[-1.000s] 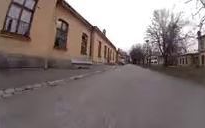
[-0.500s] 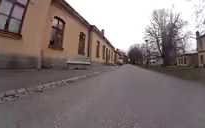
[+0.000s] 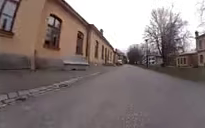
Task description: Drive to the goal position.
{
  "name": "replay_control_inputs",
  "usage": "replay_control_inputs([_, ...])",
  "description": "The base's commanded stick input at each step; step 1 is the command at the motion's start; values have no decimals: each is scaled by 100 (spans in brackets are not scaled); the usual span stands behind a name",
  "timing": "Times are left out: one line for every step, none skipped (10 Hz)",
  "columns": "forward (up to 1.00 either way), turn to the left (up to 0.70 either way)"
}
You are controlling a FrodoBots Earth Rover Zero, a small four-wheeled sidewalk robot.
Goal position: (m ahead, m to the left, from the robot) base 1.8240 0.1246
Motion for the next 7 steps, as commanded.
replay_control_inputs([100, 0])
replay_control_inputs([100, 0])
replay_control_inputs([100, 0])
replay_control_inputs([100, 0])
replay_control_inputs([100, 0])
replay_control_inputs([100, 0])
replay_control_inputs([100, 0])
